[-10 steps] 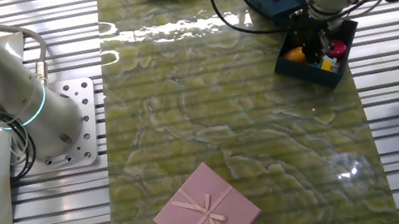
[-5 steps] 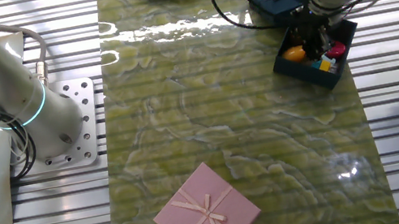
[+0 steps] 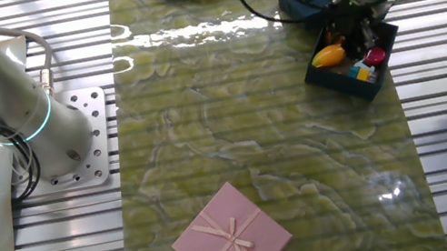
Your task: Take everything out of the gift box
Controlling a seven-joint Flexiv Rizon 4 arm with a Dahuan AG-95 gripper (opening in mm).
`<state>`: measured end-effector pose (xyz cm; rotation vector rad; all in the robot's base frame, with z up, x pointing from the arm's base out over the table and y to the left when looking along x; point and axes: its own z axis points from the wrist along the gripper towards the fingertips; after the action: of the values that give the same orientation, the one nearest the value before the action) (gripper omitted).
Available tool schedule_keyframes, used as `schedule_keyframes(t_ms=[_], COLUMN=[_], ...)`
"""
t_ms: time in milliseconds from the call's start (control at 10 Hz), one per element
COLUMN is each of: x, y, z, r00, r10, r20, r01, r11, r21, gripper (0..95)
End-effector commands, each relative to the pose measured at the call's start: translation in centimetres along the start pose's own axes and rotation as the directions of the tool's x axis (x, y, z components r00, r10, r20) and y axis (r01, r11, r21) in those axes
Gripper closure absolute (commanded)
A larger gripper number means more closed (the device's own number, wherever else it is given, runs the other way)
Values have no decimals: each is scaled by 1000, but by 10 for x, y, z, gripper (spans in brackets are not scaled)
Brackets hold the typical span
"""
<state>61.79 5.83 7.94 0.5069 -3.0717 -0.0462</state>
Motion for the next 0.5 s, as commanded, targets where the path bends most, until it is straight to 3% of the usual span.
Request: schedule_keyframes(t_ms=[100,500], x=[5,17], y=[-5,-13], z=[-22,-46], r00=[1000,998], r10=[-24,-61], r20=[-12,-21], r01=[24,62], r11=[1000,998], r21=[3,11], gripper=[950,950])
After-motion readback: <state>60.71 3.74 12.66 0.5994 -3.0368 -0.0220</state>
